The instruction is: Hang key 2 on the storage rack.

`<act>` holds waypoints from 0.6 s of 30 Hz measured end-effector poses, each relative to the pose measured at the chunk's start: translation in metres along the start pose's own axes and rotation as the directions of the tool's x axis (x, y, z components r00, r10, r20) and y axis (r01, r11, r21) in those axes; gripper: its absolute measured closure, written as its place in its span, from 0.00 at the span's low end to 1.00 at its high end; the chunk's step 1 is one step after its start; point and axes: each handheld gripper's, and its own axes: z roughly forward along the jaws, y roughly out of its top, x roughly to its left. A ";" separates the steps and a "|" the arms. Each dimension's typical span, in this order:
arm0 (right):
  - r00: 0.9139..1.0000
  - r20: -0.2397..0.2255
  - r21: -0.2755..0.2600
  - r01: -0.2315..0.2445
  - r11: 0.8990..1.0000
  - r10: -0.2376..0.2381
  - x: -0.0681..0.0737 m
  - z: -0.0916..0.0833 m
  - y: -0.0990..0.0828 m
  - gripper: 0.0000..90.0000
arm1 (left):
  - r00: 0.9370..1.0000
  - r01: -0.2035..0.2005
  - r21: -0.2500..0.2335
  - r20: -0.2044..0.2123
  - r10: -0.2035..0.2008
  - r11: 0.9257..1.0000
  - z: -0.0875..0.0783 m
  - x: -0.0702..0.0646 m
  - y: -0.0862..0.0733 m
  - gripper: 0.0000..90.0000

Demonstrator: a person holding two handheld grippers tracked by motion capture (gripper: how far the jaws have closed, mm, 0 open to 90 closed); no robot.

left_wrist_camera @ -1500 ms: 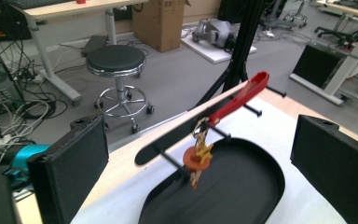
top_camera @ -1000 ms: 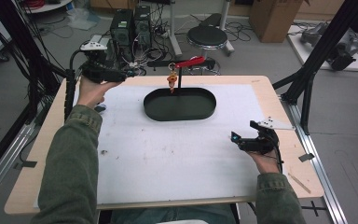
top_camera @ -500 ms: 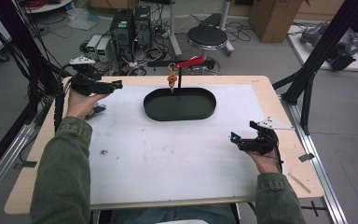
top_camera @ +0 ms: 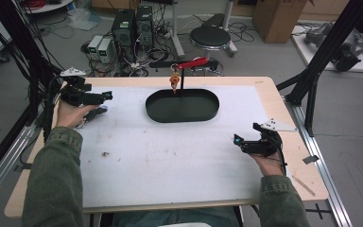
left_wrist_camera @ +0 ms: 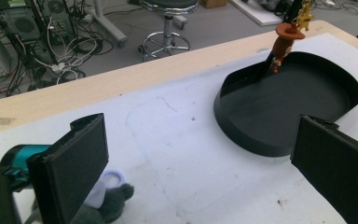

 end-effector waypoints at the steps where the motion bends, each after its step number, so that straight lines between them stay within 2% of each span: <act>1: 1.000 0.001 -0.001 0.004 1.000 -0.004 0.000 0.000 0.000 0.01 | 1.000 -0.003 -0.002 -0.004 0.003 1.000 -0.001 0.002 -0.001 0.05; 4: 1.000 0.003 0.001 0.011 1.000 -0.011 0.000 0.001 0.000 0.01 | 1.000 0.014 -0.016 -0.015 -0.014 1.000 -0.004 0.011 -0.009 0.05; 12: 1.000 0.014 0.016 0.017 1.000 -0.018 0.002 0.000 -0.001 0.01 | 0.997 0.043 0.000 -0.061 -0.043 0.999 -0.009 0.032 -0.026 0.05; 15: 1.000 0.016 0.016 0.019 1.000 -0.019 0.002 0.000 -0.001 0.01 | 0.998 0.026 -0.005 -0.064 -0.027 1.000 -0.011 0.037 -0.029 0.05; 18: 1.000 0.020 0.018 0.023 1.000 -0.023 0.002 -0.001 -0.002 0.01 | 0.997 0.015 0.010 -0.072 -0.015 1.000 -0.014 0.045 -0.032 0.05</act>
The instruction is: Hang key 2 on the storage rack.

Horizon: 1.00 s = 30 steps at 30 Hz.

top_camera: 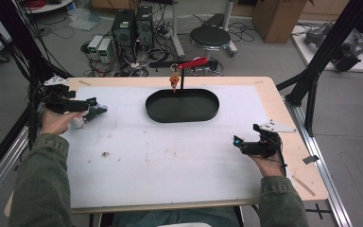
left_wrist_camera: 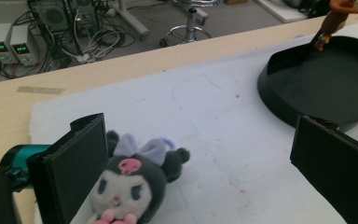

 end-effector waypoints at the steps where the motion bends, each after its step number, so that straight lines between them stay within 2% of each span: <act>1: 1.000 0.000 0.003 -0.002 1.000 0.002 0.001 0.000 0.000 0.01 | 1.000 0.004 0.008 -0.004 -0.004 1.000 0.000 0.003 -0.001 0.05; 8: 1.000 0.006 0.025 0.013 1.000 -0.013 0.004 0.002 -0.002 0.01 | 1.000 0.014 0.019 -0.009 -0.014 1.000 -0.004 0.020 -0.009 0.05; 11: 1.000 0.014 0.023 0.016 1.000 -0.016 0.004 0.000 -0.002 0.01 | 1.000 0.008 0.042 -0.011 -0.007 0.999 -0.005 0.026 -0.011 0.05; 17: 0.999 0.028 0.031 0.018 0.999 -0.019 0.004 0.000 -0.003 0.01 | 1.000 0.021 0.081 -0.011 -0.020 0.996 -0.005 0.041 -0.019 0.05; 20: 0.999 0.028 0.031 0.016 0.999 -0.017 0.004 0.001 -0.003 0.01 | 1.000 0.014 0.099 -0.019 -0.012 0.995 -0.005 0.046 -0.022 0.05; 23: 0.999 0.024 0.042 0.020 0.999 -0.021 0.006 0.002 -0.003 0.01 | 1.000 0.001 0.116 -0.010 0.000 0.993 -0.005 0.051 -0.024 0.06; 25: 0.999 0.024 0.043 0.025 0.999 -0.026 0.007 0.003 -0.004 0.01 | 1.000 -0.020 0.153 0.005 0.019 0.988 -0.002 0.052 -0.025 0.07; 27: 0.999 0.028 0.045 0.032 0.998 -0.034 0.007 0.003 -0.004 0.01 | 0.999 -0.046 0.210 0.022 0.042 0.977 0.003 0.052 -0.028 0.07; 30: 0.999 0.027 0.049 0.029 0.998 -0.031 0.008 0.003 -0.004 0.01 | 0.998 -0.060 0.254 0.022 0.056 0.965 0.008 0.054 -0.033 0.07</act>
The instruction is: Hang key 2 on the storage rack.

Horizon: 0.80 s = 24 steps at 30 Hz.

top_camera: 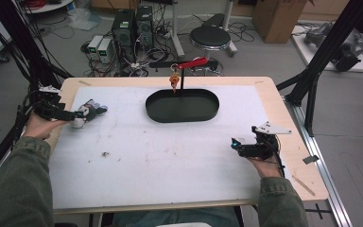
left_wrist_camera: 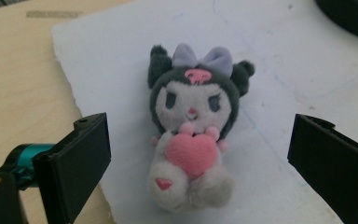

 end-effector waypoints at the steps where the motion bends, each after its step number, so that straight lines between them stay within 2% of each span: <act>1: 1.000 0.002 -0.005 0.005 1.000 -0.005 -0.001 0.000 0.000 0.01 | 1.000 0.005 0.001 -0.001 -0.005 1.000 0.002 0.001 -0.001 0.07; 7: 1.000 0.003 0.001 0.000 1.000 0.000 0.000 0.000 0.000 0.01 | 0.999 0.050 -0.003 -0.009 -0.050 0.999 0.010 0.012 -0.003 0.07; 11: 1.000 -0.002 0.007 0.007 1.000 -0.007 0.000 0.002 0.000 0.01 | 0.998 0.058 0.056 -0.024 -0.057 0.997 0.026 0.017 -0.007 0.07; 13: 1.000 -0.003 0.011 0.011 1.000 -0.011 0.001 0.003 0.000 0.01 | 0.997 0.072 0.062 -0.028 -0.070 0.995 0.032 0.019 -0.008 0.07; 14: 1.000 -0.004 0.013 0.014 1.000 -0.014 0.001 0.003 0.000 0.01 | 0.997 0.070 0.060 -0.036 -0.068 0.996 0.034 0.019 -0.009 0.07; 19: 1.000 -0.001 0.016 0.009 1.000 -0.009 0.001 0.003 -0.001 0.01 | 0.998 0.065 0.062 -0.013 -0.065 0.996 0.041 0.015 -0.009 0.07; 22: 1.000 0.002 0.011 0.012 1.000 -0.012 0.000 0.002 0.000 0.01 | 0.999 0.042 0.068 -0.008 -0.041 0.997 0.045 0.009 -0.007 0.07; 24: 1.000 0.002 0.008 0.010 1.000 -0.010 0.000 0.002 0.000 0.01 | 0.999 0.041 0.079 0.006 -0.041 0.996 0.047 0.007 -0.007 0.07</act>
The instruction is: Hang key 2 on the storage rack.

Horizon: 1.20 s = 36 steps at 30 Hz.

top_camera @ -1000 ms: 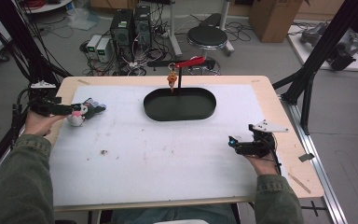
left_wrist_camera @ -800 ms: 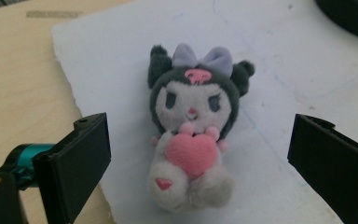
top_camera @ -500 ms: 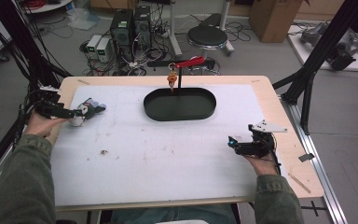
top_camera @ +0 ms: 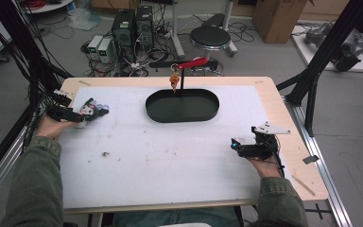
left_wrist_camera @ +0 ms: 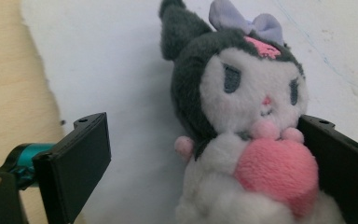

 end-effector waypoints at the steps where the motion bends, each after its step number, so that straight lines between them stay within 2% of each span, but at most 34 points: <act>1: 1.000 0.000 -0.001 -0.001 1.000 0.001 0.000 0.000 0.000 0.01 | 1.000 -0.005 0.006 0.011 0.005 1.000 0.001 -0.001 0.000 0.09; 4: 1.000 0.003 -0.003 -0.007 1.000 0.007 0.000 -0.001 0.000 0.01 | 0.998 -0.020 0.045 0.052 0.018 0.999 0.008 -0.005 -0.001 0.20; 5: 1.000 0.002 -0.004 -0.009 1.000 0.009 0.000 -0.001 0.000 0.01 | 0.998 -0.027 0.059 0.053 0.024 0.998 0.009 -0.006 -0.001 0.26; 6: 1.000 0.002 -0.004 -0.006 1.000 0.006 -0.001 -0.001 0.000 0.01 | 0.998 -0.051 0.067 0.026 0.049 0.996 0.010 -0.010 -0.001 0.29; 7: 1.000 0.002 -0.006 -0.008 1.000 0.008 -0.001 -0.001 0.000 0.01 | 0.999 -0.051 0.064 0.014 0.051 0.997 0.010 -0.011 0.000 0.33; 8: 1.000 0.002 -0.008 -0.007 1.000 0.007 -0.001 -0.001 0.000 0.01 | 0.999 -0.045 0.054 0.027 0.043 0.998 0.009 -0.012 0.001 0.38; 9: 1.000 -0.001 -0.006 -0.012 1.000 0.012 -0.001 -0.001 0.000 0.01 | 0.999 -0.047 0.055 0.022 0.046 0.997 0.009 -0.013 0.001 0.46; 17: 1.000 0.001 -0.013 -0.012 1.000 0.012 -0.002 -0.002 0.000 0.01 | 0.998 -0.061 0.068 -0.012 0.062 0.996 0.006 -0.018 0.004 0.51; 22: 1.000 -0.002 -0.010 -0.009 1.000 0.009 -0.002 -0.001 0.000 0.01 | 0.999 -0.047 0.062 0.009 0.046 0.997 -0.002 -0.021 0.006 0.51; 25: 1.000 -0.002 -0.015 -0.009 1.000 0.009 -0.002 -0.002 0.001 0.01 | 0.998 -0.065 0.061 0.013 0.064 0.996 -0.008 -0.027 0.008 0.52; 29: 1.000 -0.005 -0.023 -0.018 1.000 0.018 -0.003 -0.002 0.001 0.01 | 0.998 -0.056 0.025 0.025 0.056 0.998 -0.024 -0.032 0.014 0.52; 33: 1.000 -0.014 -0.029 -0.012 0.999 0.011 -0.003 -0.002 0.002 0.01 | 0.997 -0.072 0.007 0.016 0.072 0.997 -0.039 -0.038 0.022 0.52; 36: 1.000 -0.020 -0.037 -0.007 0.999 0.006 -0.003 -0.002 0.003 0.01 | 0.996 -0.078 -0.028 0.035 0.079 0.997 -0.050 -0.045 0.030 0.52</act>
